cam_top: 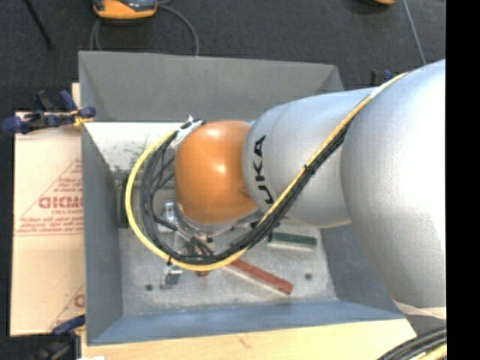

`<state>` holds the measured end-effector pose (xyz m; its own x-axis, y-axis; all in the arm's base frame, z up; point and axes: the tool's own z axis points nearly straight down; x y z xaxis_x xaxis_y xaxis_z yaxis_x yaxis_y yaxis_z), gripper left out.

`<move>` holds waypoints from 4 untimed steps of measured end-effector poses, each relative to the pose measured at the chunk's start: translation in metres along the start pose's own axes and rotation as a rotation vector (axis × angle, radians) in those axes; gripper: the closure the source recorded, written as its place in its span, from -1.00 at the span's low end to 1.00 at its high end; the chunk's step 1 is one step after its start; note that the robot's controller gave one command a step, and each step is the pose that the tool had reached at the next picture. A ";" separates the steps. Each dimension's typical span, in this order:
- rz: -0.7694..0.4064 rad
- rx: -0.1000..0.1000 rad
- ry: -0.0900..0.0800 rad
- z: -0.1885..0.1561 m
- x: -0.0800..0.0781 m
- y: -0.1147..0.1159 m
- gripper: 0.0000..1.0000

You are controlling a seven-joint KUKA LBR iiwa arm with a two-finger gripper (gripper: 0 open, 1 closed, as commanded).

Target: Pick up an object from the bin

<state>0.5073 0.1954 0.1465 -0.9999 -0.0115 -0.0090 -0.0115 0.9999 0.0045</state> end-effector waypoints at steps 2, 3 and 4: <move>-0.046 0.010 0.020 -0.004 -0.004 -0.012 -1.00; -0.204 0.001 -0.003 -0.025 -0.045 -0.029 -1.00; -0.293 0.003 0.000 0.032 -0.028 -0.072 -1.00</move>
Offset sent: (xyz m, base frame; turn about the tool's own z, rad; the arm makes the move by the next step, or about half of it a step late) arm -0.0062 0.0123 0.0905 -0.0553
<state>0.5360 0.1237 0.1148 -0.9541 -0.2995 -0.0094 -0.2995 0.9541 -0.0014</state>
